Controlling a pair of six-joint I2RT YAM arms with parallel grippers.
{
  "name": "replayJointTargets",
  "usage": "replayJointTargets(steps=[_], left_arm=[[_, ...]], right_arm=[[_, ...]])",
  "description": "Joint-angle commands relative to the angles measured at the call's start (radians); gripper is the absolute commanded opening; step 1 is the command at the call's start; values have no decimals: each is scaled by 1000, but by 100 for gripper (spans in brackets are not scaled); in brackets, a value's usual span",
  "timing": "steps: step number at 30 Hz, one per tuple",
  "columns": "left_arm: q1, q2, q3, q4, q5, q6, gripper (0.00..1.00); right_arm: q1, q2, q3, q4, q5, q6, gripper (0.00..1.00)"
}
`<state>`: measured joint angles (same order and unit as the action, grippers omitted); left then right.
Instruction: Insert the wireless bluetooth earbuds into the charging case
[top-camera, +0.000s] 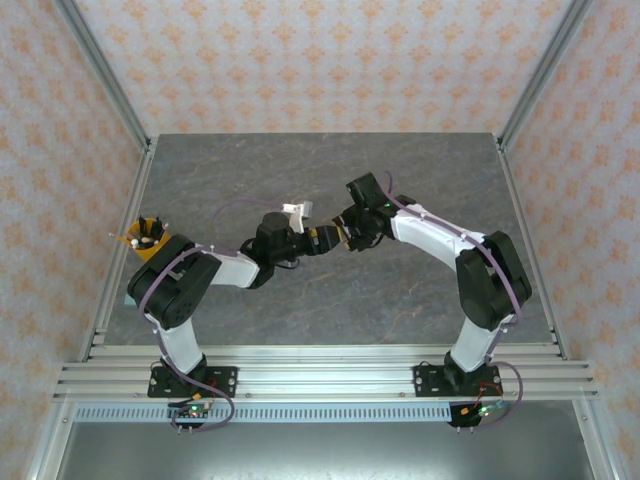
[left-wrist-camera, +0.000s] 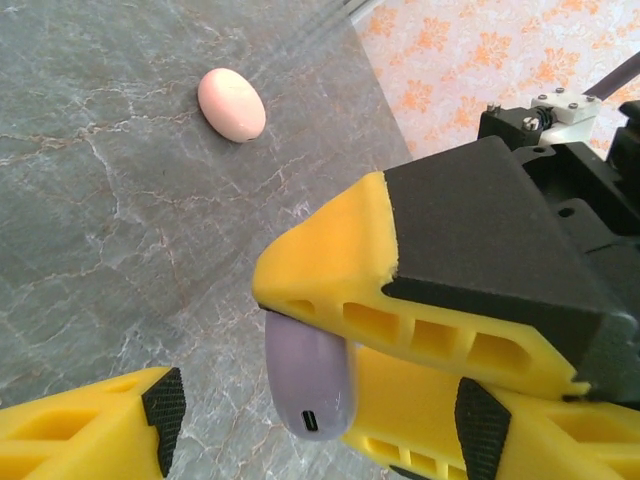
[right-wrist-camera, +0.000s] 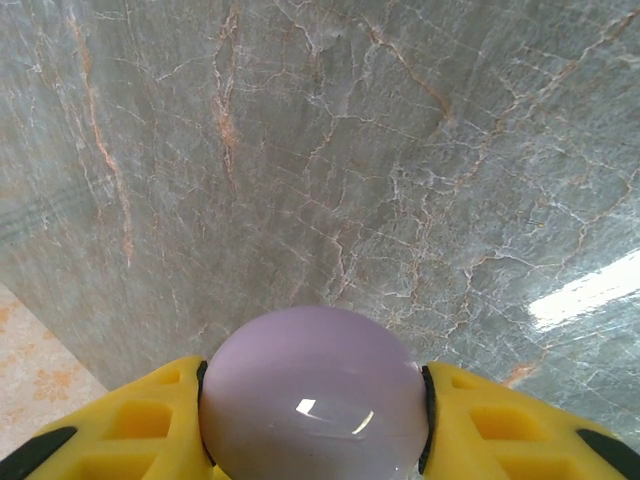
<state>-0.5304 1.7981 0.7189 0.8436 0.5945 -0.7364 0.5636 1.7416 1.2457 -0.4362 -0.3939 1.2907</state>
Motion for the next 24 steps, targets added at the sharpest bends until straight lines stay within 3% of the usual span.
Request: replayJointTargets(steps=[1, 14, 24], left_arm=[[-9, 32, 33, 66, -16, -15, 71], [-9, 84, 82, 96, -30, -38, 59], [-9, 91, 98, 102, -33, -46, 42]], right_arm=[[-7, -22, 35, 13, -13, 16, 37], [-7, -27, 30, 19, -25, 19, 37], [-7, -37, 15, 25, -30, 22, 37]])
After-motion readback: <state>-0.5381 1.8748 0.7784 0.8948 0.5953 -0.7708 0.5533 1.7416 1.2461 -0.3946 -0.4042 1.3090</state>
